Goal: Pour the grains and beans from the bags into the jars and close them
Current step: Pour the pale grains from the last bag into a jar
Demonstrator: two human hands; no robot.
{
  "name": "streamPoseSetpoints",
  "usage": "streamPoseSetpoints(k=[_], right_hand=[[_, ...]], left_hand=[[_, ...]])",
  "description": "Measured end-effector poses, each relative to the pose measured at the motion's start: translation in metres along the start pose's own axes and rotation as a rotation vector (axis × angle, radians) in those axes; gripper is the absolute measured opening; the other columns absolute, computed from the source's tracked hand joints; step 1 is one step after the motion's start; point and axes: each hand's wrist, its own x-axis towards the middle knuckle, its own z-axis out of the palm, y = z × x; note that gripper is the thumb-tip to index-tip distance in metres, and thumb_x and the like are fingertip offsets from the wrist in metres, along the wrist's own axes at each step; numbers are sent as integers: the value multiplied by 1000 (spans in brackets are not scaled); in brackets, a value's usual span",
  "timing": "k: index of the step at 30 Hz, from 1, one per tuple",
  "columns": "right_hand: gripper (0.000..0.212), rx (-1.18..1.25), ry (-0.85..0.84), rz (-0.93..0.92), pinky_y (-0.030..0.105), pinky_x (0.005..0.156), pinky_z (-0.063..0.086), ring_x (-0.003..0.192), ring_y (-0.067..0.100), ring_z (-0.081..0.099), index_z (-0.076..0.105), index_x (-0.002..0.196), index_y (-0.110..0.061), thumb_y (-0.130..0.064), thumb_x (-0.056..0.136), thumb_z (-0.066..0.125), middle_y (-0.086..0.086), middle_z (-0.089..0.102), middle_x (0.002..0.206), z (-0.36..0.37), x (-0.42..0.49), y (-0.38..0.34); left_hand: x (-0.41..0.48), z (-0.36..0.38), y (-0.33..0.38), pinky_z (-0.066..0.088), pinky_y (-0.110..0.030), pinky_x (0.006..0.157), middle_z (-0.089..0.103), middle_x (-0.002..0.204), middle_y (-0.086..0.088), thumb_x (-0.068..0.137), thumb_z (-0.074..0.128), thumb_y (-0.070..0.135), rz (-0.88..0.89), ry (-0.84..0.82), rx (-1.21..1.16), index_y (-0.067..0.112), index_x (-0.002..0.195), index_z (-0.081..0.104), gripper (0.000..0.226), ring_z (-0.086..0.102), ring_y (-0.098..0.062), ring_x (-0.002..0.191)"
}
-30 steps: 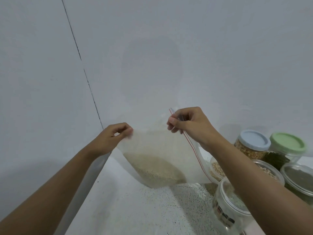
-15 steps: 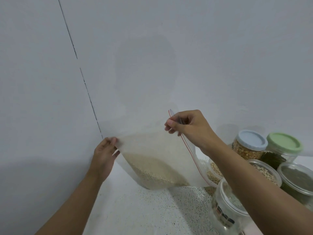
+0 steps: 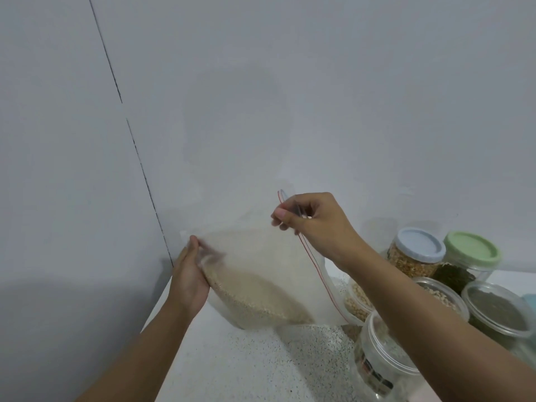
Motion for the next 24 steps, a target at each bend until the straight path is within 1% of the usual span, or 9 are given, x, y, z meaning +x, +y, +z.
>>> streamPoseSetpoints(k=[2,4,7,9,12,15,17,22,24], right_hand=[[13,0,4,-20,12,65,45,72,10,66,76,86,-4,-9,95,68,6,77,82,-3,2,-5],[12,-1,23,-50,14,65,46,73,12,66,76,87,-4,-8,95,69,6,77,82,-6,2,-12],[12,-3,69,-96,20,65,50,75,14,67,77,88,-6,-9,96,68,3,77,82,-15,5,-24],[13,5,101,-123,23,65,52,75,13,67,77,88,-6,-9,96,67,2,77,82,-22,9,-33],[12,21,160,-177,22,65,52,72,11,67,77,89,-7,-10,96,68,2,77,81,-33,11,-51],[9,40,220,-219,21,65,51,69,9,66,77,89,-4,-9,94,70,4,76,78,-42,14,-66],[9,60,247,-234,22,65,52,68,9,65,77,90,-3,-9,94,71,4,76,78,-49,14,-74],[6,150,261,-239,22,66,50,71,11,66,76,92,-2,-7,92,72,6,76,79,-68,11,-90],[7,181,256,-235,23,67,49,72,13,65,76,93,-1,-7,92,72,8,76,80,-77,4,-91]], left_hand=[[2,10,9,45,-56,109,62,134,-19,97,57,41,18,13,6,10,124,61,42,65,-34,113],[4,21,20,50,-53,103,66,124,-18,100,54,39,45,11,21,12,113,64,32,69,-29,101],[11,38,39,59,-38,78,72,99,-10,105,50,36,111,22,62,14,98,64,27,73,-19,77],[14,50,58,56,-31,65,71,82,-3,106,49,35,166,19,104,15,93,63,27,71,-15,64],[10,67,89,54,-31,65,69,74,0,106,49,36,261,-33,163,16,93,62,28,70,-16,62],[7,82,117,55,-34,68,69,71,1,106,50,38,323,-67,209,18,85,62,30,72,-18,63],[3,93,129,54,-35,69,68,73,0,105,51,38,348,-87,230,19,85,62,30,72,-18,64],[-8,112,145,49,-32,63,68,74,1,105,51,40,367,-96,275,22,85,64,30,72,-17,63],[-15,120,144,49,-35,67,68,77,0,104,53,41,365,-101,289,22,86,65,29,72,-18,63]])
